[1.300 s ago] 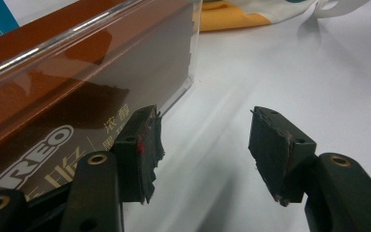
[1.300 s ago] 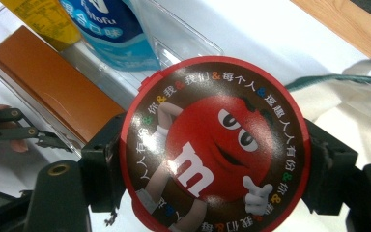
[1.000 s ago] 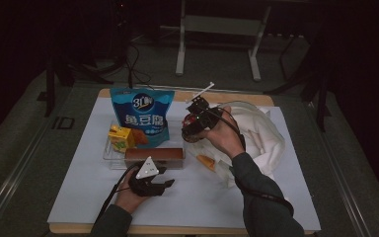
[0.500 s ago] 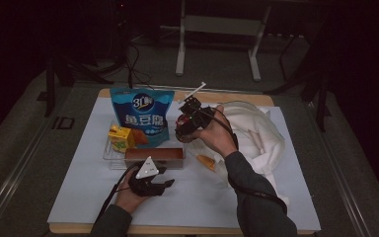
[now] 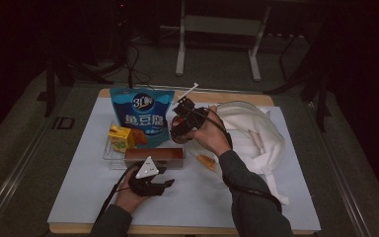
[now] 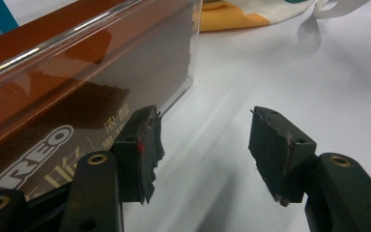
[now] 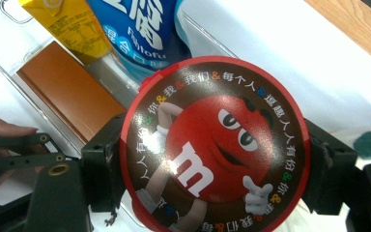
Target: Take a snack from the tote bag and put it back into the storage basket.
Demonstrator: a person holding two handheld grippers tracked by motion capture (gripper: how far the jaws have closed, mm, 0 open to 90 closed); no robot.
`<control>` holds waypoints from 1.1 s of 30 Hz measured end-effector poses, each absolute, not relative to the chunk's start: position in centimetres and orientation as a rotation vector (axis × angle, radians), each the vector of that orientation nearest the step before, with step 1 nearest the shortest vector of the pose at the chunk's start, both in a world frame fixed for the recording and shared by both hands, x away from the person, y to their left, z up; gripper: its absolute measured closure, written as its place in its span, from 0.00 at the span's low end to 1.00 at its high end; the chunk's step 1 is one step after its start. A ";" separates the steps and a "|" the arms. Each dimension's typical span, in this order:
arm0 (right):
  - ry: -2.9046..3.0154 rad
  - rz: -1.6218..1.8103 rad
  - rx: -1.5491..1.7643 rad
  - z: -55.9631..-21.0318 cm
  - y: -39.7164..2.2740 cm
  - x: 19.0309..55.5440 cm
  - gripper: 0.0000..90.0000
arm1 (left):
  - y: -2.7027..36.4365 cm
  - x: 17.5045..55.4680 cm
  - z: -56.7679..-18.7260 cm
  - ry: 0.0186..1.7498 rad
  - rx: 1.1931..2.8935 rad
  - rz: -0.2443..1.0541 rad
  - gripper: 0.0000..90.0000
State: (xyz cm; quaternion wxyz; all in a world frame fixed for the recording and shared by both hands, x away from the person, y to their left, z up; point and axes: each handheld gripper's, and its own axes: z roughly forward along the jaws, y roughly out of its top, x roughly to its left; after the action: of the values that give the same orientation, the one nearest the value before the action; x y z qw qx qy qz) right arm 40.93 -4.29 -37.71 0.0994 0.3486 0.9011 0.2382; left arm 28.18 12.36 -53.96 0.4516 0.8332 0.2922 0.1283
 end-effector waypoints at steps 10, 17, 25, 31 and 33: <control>2.670 0.713 1.007 -37.8 -3.5 41.2 0.29 | 12.4 28.2 -54.0 0.722 2.058 0.316 0.49; 2.669 0.733 1.011 -37.9 -3.3 41.6 0.29 | 12.4 28.2 -54.0 0.722 2.057 0.314 0.49; 2.672 0.733 1.001 -38.2 -3.1 41.8 0.29 | 12.4 28.2 -54.0 0.723 2.055 0.315 0.49; 2.679 0.723 0.980 -38.5 -2.6 41.9 0.29 | 12.4 28.2 -54.0 0.723 2.055 0.316 0.49; 2.684 0.722 0.981 -38.7 -2.5 41.9 0.28 | 12.4 28.2 -54.0 0.721 2.057 0.317 0.49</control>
State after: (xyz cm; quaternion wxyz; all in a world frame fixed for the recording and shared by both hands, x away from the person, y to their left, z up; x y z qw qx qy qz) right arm 41.94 -2.54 -38.65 0.0970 0.3314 0.9063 0.2439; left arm 28.17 12.37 -53.95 0.4522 0.8329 0.2920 0.1285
